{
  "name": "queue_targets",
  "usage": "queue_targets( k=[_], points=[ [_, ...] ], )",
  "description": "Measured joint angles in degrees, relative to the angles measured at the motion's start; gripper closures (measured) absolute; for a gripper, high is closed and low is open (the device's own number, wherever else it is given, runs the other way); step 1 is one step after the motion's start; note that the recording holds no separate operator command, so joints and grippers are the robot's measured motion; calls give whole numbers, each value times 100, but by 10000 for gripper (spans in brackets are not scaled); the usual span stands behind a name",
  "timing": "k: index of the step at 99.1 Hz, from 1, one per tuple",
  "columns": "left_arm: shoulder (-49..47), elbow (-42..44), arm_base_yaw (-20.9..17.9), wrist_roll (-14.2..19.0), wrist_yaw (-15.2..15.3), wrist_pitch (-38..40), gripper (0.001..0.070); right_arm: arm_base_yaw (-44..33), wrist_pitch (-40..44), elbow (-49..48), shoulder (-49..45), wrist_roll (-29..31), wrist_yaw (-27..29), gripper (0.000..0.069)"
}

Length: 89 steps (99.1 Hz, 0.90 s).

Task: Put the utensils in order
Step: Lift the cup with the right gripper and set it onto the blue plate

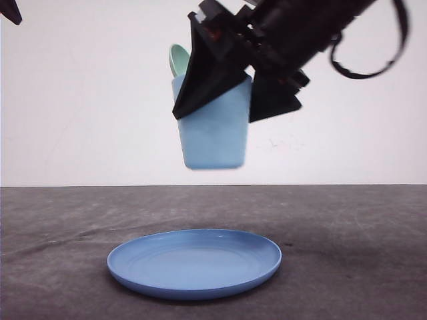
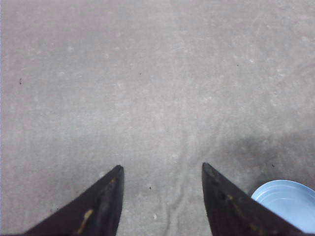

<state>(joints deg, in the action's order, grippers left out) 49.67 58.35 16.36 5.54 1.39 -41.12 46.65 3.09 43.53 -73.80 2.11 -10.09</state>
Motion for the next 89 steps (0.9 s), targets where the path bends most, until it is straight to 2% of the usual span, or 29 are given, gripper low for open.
queue_targets(
  k=[29,89],
  points=[
    [0,0,0,0,0,-4,410,509,-863,-1034,297,138,133,207],
    [0,0,0,0,0,-4,410,581,-2291,-1082,-922,133,413,206]
  ],
)
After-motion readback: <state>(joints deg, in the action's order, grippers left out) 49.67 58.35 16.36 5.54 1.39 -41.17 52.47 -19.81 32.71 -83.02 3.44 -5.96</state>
